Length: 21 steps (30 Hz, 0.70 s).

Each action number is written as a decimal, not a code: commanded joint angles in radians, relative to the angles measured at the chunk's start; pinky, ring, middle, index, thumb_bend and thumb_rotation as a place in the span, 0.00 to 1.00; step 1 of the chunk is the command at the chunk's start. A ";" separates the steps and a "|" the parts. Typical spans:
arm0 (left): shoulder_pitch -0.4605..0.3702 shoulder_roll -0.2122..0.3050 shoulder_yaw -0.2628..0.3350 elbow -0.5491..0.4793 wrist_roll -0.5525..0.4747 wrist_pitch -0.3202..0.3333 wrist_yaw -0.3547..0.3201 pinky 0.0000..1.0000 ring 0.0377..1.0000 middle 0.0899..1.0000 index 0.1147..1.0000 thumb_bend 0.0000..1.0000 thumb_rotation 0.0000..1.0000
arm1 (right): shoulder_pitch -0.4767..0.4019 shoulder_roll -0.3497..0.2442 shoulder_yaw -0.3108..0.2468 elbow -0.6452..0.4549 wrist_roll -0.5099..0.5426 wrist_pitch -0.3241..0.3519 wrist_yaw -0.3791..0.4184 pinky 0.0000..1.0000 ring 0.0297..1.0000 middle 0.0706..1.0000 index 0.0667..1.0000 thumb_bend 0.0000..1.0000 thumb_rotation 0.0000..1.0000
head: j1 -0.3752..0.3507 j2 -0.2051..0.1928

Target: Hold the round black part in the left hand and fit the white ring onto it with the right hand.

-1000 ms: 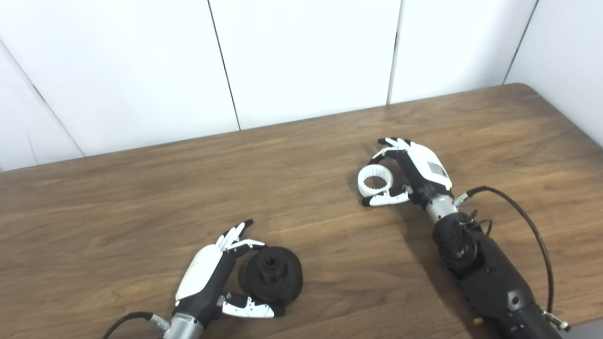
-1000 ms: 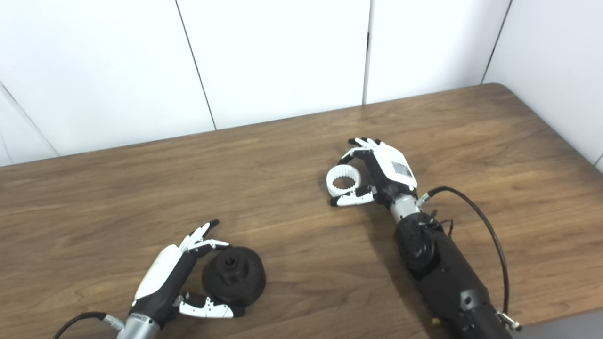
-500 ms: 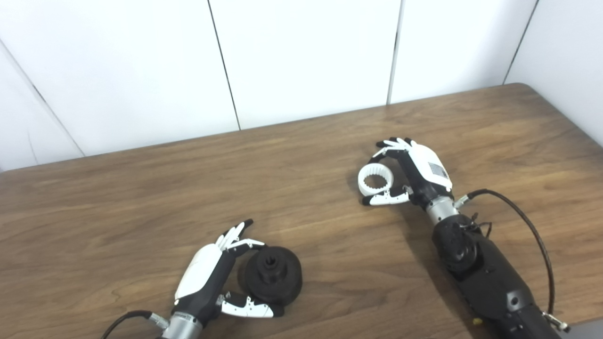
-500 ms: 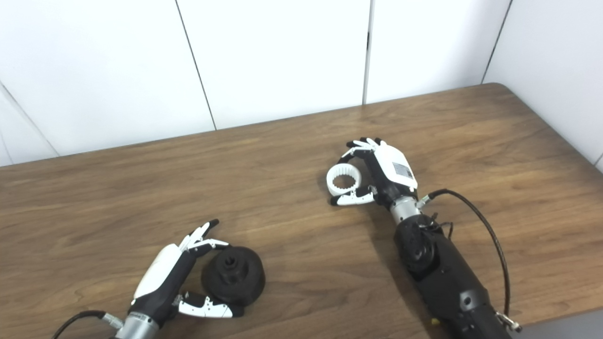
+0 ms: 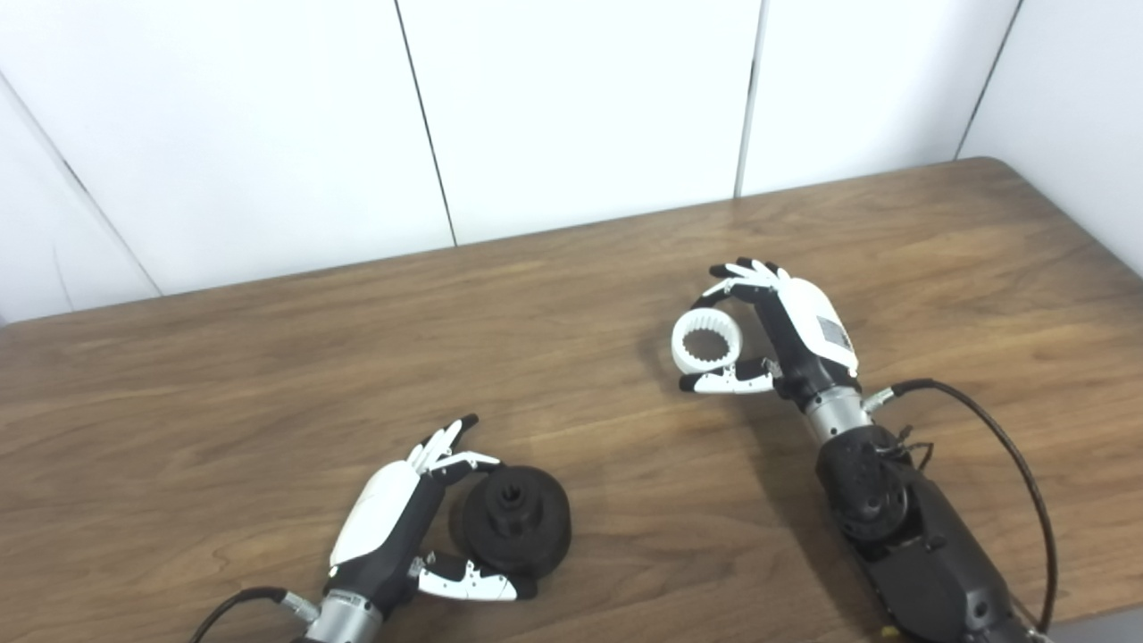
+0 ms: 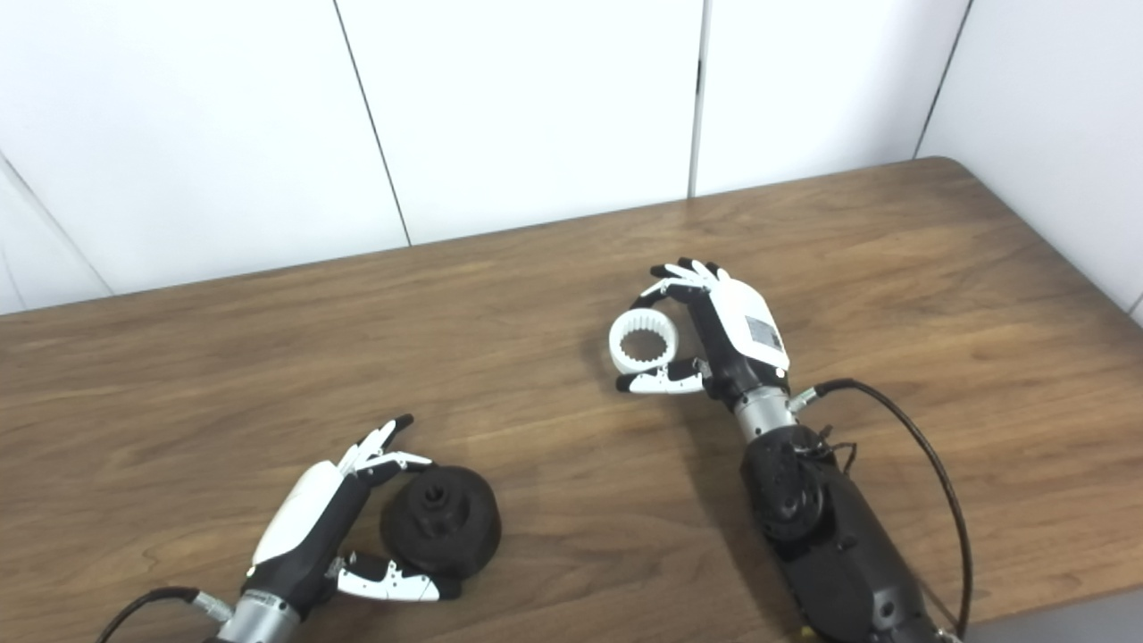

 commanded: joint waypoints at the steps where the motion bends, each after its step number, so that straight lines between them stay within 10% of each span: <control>1: -0.030 -0.001 0.006 -0.018 0.006 -0.006 0.013 1.00 1.00 1.00 0.54 0.93 0.28 | -0.020 0.002 -0.013 -0.071 0.011 -0.027 -0.002 0.97 0.94 0.84 0.45 0.52 0.14 | 0.008 0.003; 21: -0.048 -0.071 -0.024 0.023 0.077 0.006 0.048 1.00 1.00 1.00 0.53 0.95 0.27 | 0.056 0.059 0.039 -0.328 0.071 -0.036 0.158 0.84 0.93 0.83 0.44 0.52 0.14 | 0.183 0.037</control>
